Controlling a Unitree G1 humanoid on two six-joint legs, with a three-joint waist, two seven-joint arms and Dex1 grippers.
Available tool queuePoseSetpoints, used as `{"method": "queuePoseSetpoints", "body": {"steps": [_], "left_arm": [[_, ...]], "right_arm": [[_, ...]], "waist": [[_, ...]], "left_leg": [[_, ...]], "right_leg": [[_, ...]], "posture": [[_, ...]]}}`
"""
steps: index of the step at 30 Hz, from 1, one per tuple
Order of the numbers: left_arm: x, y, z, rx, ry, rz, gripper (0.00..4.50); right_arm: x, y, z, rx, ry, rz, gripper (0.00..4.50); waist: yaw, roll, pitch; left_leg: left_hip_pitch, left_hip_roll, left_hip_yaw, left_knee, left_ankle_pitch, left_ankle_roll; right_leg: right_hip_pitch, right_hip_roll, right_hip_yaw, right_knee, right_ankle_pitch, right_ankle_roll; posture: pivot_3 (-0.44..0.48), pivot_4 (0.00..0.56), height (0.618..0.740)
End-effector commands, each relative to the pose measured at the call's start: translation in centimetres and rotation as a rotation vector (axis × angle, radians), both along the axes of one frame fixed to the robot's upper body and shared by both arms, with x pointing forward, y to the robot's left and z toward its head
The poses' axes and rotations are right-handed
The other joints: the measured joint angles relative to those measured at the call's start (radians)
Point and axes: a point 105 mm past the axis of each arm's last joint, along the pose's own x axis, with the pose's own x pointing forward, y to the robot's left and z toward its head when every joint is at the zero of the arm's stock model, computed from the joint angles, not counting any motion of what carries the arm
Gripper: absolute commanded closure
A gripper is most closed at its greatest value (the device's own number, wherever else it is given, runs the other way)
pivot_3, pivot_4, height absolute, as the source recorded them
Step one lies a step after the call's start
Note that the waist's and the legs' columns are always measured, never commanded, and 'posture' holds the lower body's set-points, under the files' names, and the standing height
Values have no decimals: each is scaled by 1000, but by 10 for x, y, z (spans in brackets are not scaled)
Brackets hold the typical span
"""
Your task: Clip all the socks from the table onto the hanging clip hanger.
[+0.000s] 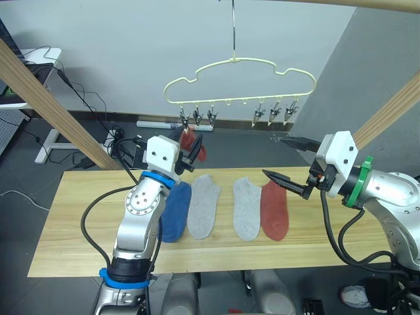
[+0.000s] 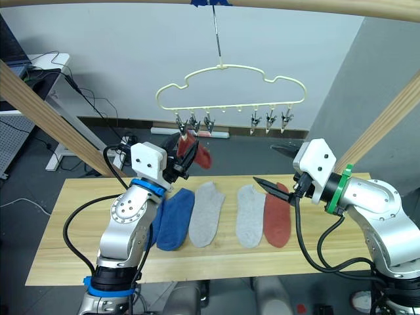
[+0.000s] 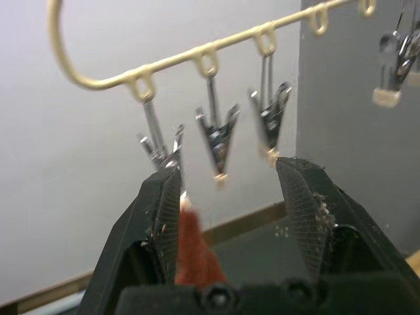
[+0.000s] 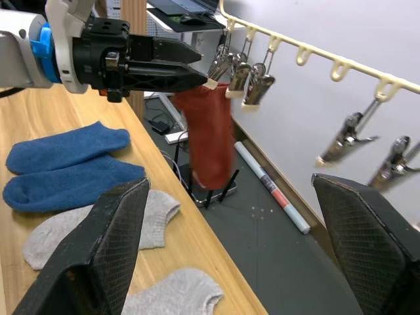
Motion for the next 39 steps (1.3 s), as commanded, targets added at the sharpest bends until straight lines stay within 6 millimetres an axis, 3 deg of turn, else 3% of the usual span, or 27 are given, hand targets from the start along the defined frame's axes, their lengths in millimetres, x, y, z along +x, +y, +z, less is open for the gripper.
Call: {"method": "queuePoseSetpoints", "body": {"steps": [1,18,39], "left_arm": [[2,-4,8,-1,-49,19,1989],[35,-4,12,-71,-37,67,1989],[42,-8,30,-100,-86,43,1989]], "right_arm": [[-7,1,12,2,-52,9,328],[-6,-2,15,-3,-59,-3,328],[-6,-6,14,3,-54,-11,328]], "waist": [[-3,0,0],[-18,-1,0],[-21,-1,0]], "left_leg": [[0,0,0,0,0,0],[0,-1,0,1,0,0],[0,-1,0,1,0,0]], "right_leg": [[0,0,0,0,0,0],[0,0,0,0,-2,3],[0,0,0,0,-2,3]], "posture": [[-233,315,740],[-255,316,740],[-258,317,740]]}}
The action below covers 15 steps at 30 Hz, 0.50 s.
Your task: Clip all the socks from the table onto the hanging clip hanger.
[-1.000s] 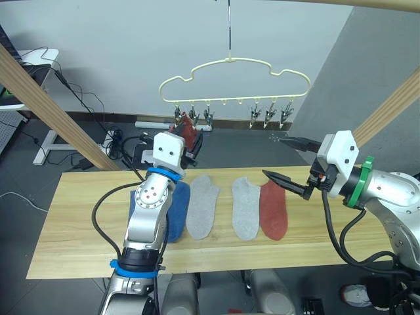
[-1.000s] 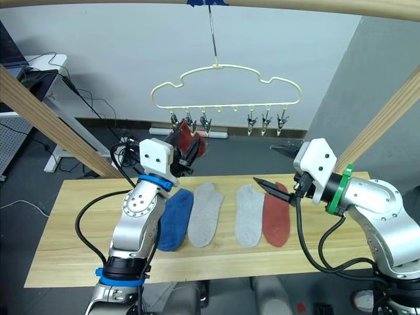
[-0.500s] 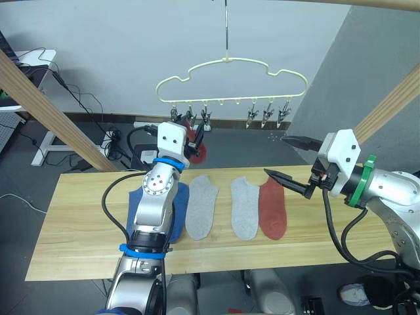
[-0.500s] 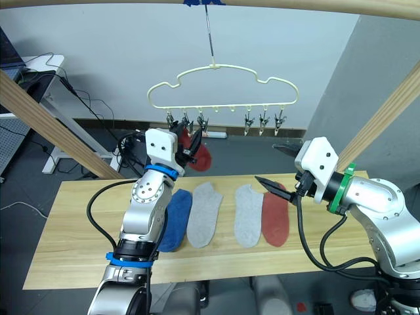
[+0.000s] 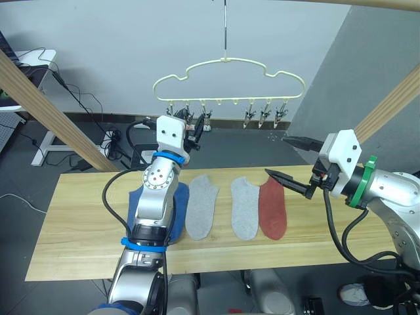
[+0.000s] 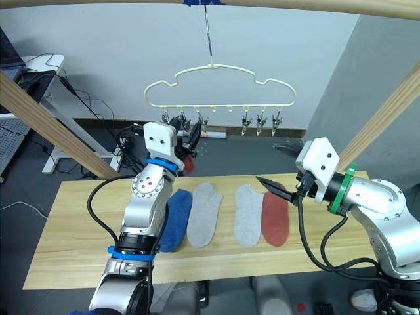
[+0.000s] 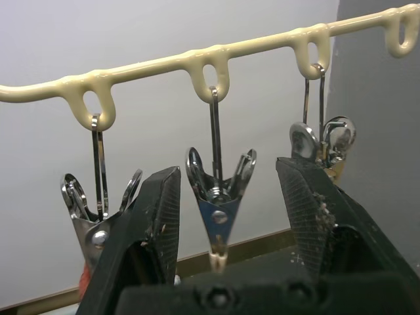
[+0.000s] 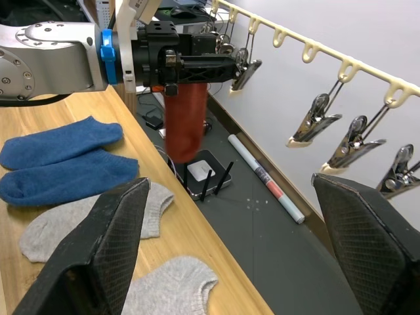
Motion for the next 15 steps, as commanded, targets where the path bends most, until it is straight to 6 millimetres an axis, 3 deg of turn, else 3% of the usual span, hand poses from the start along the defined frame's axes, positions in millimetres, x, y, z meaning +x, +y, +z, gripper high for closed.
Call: {"method": "queuePoseSetpoints", "body": {"steps": [1,9,15], "left_arm": [[-4,-5,17,-14,-67,-26,2166],[-6,-9,20,2,-88,-57,4178],[-9,-9,19,39,-95,-61,4200]], "right_arm": [[-6,0,12,8,-59,14,328],[-6,0,11,8,-56,16,328],[-6,0,6,-7,-44,12,328]], "waist": [[0,0,0],[0,0,0],[0,0,0]], "left_leg": [[0,0,0,0,0,0],[0,0,0,0,0,0],[0,0,0,0,0,0]], "right_leg": [[0,0,0,0,0,0],[0,0,0,0,0,0],[0,0,0,0,0,0]], "posture": [[-258,317,740],[-258,315,740],[-255,312,740]]}}
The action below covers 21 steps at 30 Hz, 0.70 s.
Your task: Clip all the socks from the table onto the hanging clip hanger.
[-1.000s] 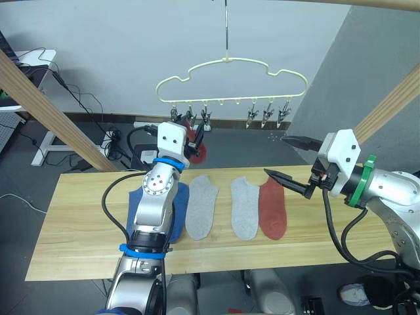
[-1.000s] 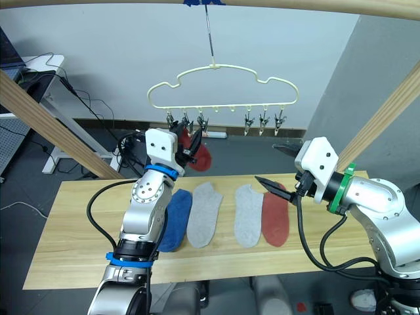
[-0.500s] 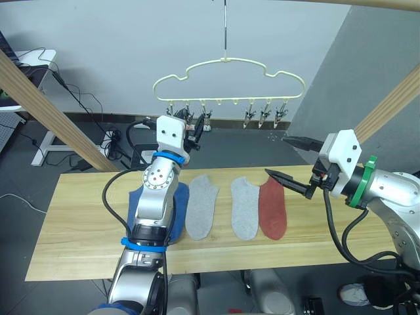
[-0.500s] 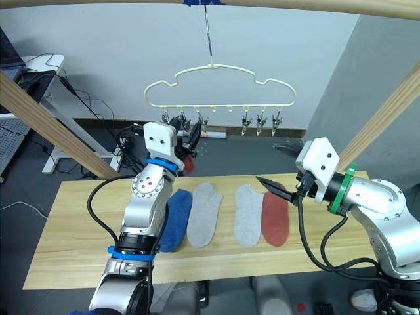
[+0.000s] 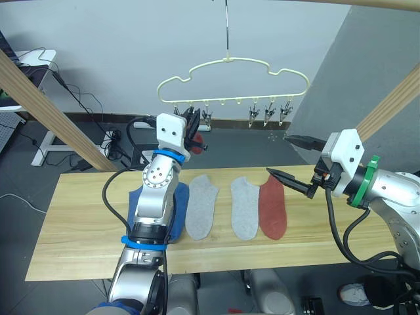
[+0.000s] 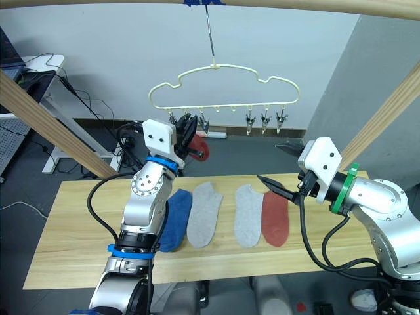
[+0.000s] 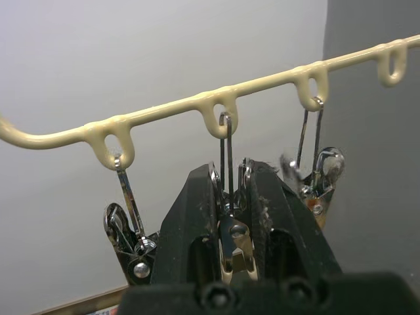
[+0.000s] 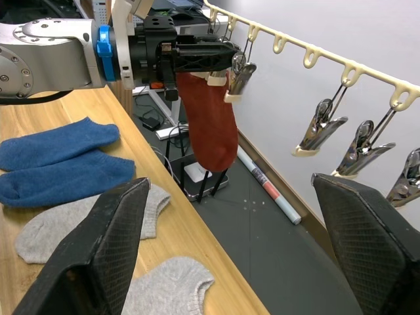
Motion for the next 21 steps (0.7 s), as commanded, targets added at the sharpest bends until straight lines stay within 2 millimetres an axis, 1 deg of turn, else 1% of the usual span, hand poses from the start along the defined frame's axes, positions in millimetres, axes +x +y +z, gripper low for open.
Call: {"method": "queuePoseSetpoints", "body": {"steps": [1,6,8,9,12,15,17,21], "left_arm": [[-7,-3,12,30,-64,-14,4200],[-11,-2,12,35,-59,-35,4200],[-12,-2,12,32,-55,-45,4200],[-12,-2,12,31,-53,-48,4200],[-14,-2,13,33,-48,-62,4200],[-16,-2,14,41,-40,-79,4200],[-18,-3,13,53,-30,-99,4200],[-19,-3,12,59,-16,-114,4200]], "right_arm": [[-5,0,4,-16,-34,8,328],[0,-4,-11,-29,10,-46,328],[5,-7,-17,-19,32,-90,0],[9,-10,-22,-21,51,-129,0],[23,-18,-47,-14,133,-265,0],[34,-17,-66,16,174,-373,0],[46,-17,-86,36,195,-472,0],[59,-19,-118,33,227,-595,0]], "waist": [[0,0,0],[0,0,0],[0,0,0],[0,0,0],[0,0,0],[0,0,0],[0,0,0],[0,0,0]], "left_leg": [[0,0,0,0,0,0],[0,0,0,0,0,0],[0,0,0,0,0,0],[0,0,0,0,0,0],[0,0,0,1,0,0],[0,1,0,0,0,0],[0,1,0,0,0,0],[0,1,0,1,0,0]], "right_leg": [[0,0,0,0,0,0],[0,0,0,0,0,0],[0,0,0,0,0,0],[0,0,0,0,0,0],[0,0,0,1,0,0],[0,0,0,1,0,0],[0,0,0,2,0,0],[-1,-1,0,2,0,0]], "posture": [[-255,312,740],[-246,311,740],[-245,308,740],[-244,308,740],[-245,308,740],[-238,310,740],[-238,309,740],[-222,312,740]]}}
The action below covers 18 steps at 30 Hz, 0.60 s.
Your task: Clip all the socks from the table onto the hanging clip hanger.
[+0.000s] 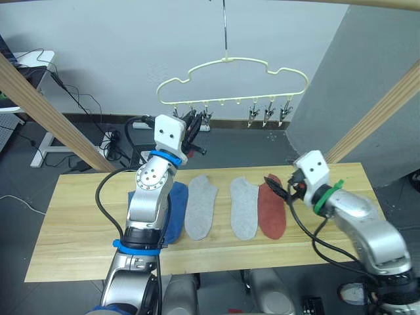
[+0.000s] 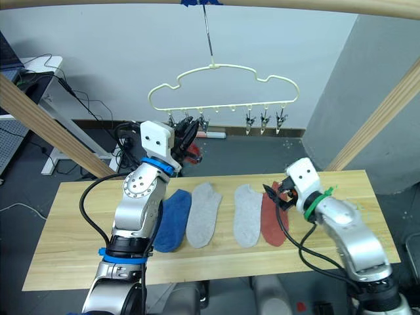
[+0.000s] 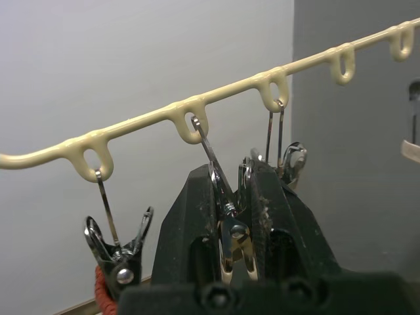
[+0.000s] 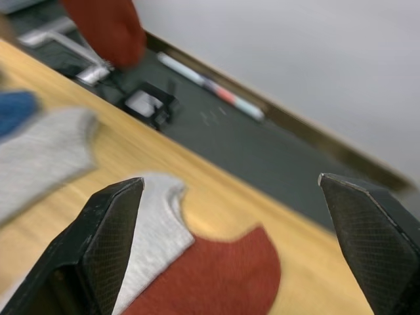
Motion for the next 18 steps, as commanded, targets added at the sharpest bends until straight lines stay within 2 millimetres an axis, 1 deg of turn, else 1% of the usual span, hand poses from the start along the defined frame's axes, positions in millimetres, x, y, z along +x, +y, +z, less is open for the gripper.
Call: {"method": "queuePoseSetpoints", "body": {"steps": [1,3,5,8,12,15,18], "left_arm": [[-8,-3,12,1,-42,-33,4200],[-9,-3,13,1,-37,-37,4200],[-9,-4,13,-4,-32,-44,4200],[-9,-3,15,-23,-24,-47,4200],[-8,-3,18,-23,-24,-56,4200],[-8,-3,19,-21,-23,-60,4200],[-8,-1,19,-23,-13,-64,4200]], "right_arm": [[9,-7,-16,-27,-11,-113,0],[13,-8,-33,7,34,-180,0],[17,-8,-44,59,59,-234,0],[21,0,-56,133,92,-240,0],[30,2,-73,141,120,-226,0],[35,-3,-85,121,152,-246,627],[36,-7,-89,115,165,-256,1607]], "waist": [[0,0,0],[0,0,0],[0,0,0],[0,0,0],[0,0,0],[0,0,0],[0,0,0]], "left_leg": [[0,0,0,0,0,0],[0,0,0,0,0,0],[0,0,0,0,0,0],[0,0,0,0,0,0],[0,0,0,0,0,0],[0,0,0,0,0,0],[0,0,0,0,0,0]], "right_leg": [[0,0,0,0,0,0],[0,0,0,0,0,0],[0,0,0,1,1,-2],[0,0,0,1,2,-3],[0,0,0,1,2,-3],[0,0,0,1,2,-3],[0,0,0,2,2,-3]], "posture": [[-222,312,740],[-221,312,740],[-214,311,740],[-214,312,740],[-202,309,740],[-193,306,740],[-187,305,740]]}}
